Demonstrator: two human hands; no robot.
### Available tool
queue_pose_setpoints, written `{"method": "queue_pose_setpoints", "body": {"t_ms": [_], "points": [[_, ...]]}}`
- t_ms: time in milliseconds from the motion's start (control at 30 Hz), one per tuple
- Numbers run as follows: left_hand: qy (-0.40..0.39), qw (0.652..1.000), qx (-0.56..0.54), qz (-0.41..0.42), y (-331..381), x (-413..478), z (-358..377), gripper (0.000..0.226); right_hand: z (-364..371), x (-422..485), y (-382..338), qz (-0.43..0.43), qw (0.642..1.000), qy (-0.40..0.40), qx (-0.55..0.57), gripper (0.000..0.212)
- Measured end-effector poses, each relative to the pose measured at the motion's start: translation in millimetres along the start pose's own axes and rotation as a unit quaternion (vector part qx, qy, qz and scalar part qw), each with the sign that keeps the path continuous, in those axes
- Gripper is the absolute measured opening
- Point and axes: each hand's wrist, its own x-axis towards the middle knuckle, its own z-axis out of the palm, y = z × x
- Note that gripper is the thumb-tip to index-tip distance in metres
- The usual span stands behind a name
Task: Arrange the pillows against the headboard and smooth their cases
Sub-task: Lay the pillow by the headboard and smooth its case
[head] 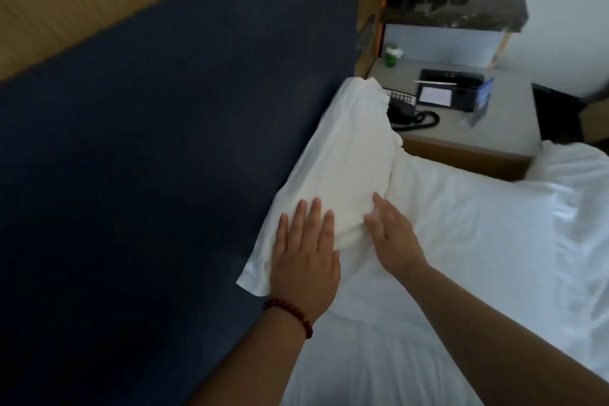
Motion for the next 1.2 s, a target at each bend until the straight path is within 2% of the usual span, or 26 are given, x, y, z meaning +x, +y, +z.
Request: {"method": "queue_pose_setpoints", "body": {"t_ms": [100,167,267,433,533,633,733,867,1033,1200], "points": [[0.009,0.999,-0.028,0.046,8,-11,13,0.059,2,-41,26,0.015,0.985,-0.016,-0.169,0.073],[0.0,0.995,-0.048,0.09,17,-20,25,0.055,3,-70,43,0.012,0.974,-0.011,-0.224,0.072],[-0.056,0.986,-0.063,0.144,33,-38,53,0.055,11,-115,67,0.048,0.972,0.029,-0.229,0.068],[-0.166,0.967,-0.109,0.159,57,-75,101,0.054,37,-177,97,0.094,0.969,0.052,-0.224,0.063],[-0.189,0.965,-0.119,0.136,61,-95,131,0.06,56,-202,110,0.106,0.97,0.037,-0.216,0.064],[-0.22,0.963,-0.115,0.103,64,-113,152,0.069,77,-222,132,0.11,0.97,-0.016,-0.218,0.068],[-0.253,0.96,-0.111,0.054,67,-124,174,0.068,95,-234,155,0.106,0.965,-0.046,-0.234,0.069],[-0.251,0.961,-0.12,0.014,77,-131,198,0.076,103,-228,175,0.053,0.967,-0.028,-0.246,0.069],[-0.213,0.972,-0.1,-0.002,90,-139,218,0.069,105,-217,201,-0.031,0.973,0.019,-0.229,0.068],[-0.178,0.981,-0.073,-0.012,100,-139,229,0.067,110,-212,223,-0.063,0.977,0.053,-0.196,0.066]]}}
